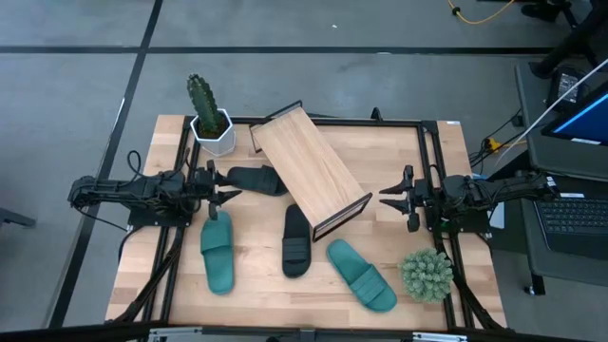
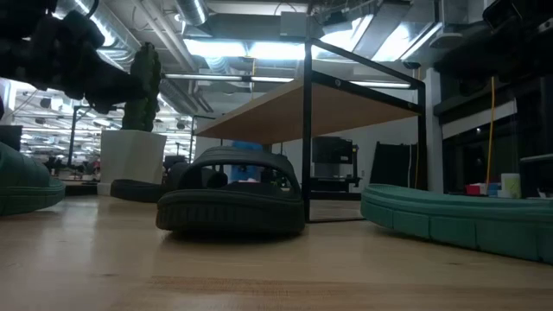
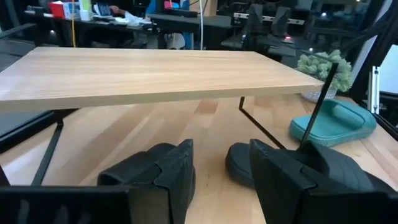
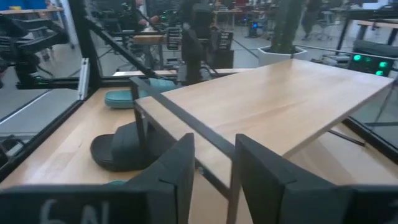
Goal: Pick and place slides into the shelf
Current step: Put the left green slipper onto the shelf
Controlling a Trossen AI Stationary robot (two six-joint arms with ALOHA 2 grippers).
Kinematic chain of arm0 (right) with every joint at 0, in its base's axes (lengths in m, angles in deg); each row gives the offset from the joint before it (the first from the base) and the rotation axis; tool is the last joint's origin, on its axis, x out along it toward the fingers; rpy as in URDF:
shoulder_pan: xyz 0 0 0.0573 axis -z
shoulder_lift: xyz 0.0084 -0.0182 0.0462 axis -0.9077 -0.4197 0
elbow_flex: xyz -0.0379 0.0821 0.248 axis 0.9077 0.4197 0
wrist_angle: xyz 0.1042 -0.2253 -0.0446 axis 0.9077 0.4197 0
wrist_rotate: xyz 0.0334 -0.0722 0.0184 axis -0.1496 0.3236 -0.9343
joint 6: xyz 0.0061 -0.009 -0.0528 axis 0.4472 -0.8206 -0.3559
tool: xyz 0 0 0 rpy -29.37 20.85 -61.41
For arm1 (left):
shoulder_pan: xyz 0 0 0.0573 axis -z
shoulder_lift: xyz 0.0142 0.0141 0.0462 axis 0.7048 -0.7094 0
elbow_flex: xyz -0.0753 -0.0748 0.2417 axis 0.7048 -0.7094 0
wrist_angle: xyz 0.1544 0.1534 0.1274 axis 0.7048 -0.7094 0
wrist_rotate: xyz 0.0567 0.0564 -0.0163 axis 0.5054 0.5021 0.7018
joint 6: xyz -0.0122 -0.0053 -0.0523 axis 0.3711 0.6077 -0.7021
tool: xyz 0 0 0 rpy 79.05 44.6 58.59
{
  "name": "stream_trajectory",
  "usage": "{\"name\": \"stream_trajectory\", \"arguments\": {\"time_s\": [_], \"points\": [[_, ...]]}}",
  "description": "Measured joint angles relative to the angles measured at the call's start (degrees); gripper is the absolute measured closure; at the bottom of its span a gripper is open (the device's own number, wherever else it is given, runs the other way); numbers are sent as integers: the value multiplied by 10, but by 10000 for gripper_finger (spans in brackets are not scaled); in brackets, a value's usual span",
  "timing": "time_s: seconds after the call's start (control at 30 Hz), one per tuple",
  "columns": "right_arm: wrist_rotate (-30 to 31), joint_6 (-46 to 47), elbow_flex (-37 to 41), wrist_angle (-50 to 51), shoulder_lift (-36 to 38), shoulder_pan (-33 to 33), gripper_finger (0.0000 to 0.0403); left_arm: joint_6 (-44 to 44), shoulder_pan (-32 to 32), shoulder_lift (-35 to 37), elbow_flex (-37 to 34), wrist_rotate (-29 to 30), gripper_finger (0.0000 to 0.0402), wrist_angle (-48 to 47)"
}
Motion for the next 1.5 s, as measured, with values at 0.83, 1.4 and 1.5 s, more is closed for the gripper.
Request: {"name": "stream_trajectory", "arguments": {"time_s": [0.83, 1.4, 1.5], "points": [[1, 0, 0, 0, 0, 0, 286, 6, 135, -160, 158, -16, 255, 32], [-5, 15, 0, 1, 0, 0, 286, -12, 378, -370, 289, 149, 255, 29], [-5, 15, 0, 1, 0, 0, 286, -26, 421, -391, 305, 181, 255, 30]]}}
